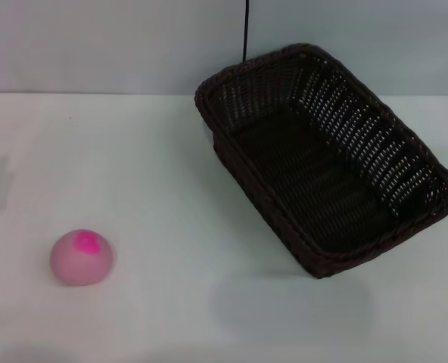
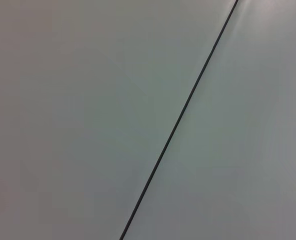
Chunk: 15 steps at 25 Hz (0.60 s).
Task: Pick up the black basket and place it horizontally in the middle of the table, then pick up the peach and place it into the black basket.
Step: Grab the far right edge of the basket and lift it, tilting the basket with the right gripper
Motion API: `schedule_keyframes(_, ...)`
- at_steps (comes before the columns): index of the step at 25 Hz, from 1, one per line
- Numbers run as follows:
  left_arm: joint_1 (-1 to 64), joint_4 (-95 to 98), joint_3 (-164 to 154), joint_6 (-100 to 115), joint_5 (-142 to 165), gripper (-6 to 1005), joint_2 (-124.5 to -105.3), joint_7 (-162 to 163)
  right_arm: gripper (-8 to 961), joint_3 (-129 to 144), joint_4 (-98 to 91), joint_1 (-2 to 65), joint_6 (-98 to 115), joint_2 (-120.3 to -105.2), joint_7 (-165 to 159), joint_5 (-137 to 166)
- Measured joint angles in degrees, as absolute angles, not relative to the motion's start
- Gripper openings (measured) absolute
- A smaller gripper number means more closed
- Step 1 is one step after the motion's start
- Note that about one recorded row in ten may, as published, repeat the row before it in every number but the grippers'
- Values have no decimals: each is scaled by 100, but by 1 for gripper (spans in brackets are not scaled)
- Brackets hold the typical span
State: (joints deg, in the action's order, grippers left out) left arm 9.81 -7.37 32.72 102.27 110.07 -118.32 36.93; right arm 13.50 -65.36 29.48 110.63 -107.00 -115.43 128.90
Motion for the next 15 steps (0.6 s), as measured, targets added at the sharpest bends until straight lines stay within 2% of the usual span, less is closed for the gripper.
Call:
schedule_keyframes(5,938,-738,3262,10205,11014,789,-11842,3692,706,1844,-6726,3554,11125,-10578,-11858,13427)
schedule_keyframes(15,838,-759,3253,10195,11021,789,-11859,3691,747,3456,-6263,4034,10272,-10624,-12225,14036)
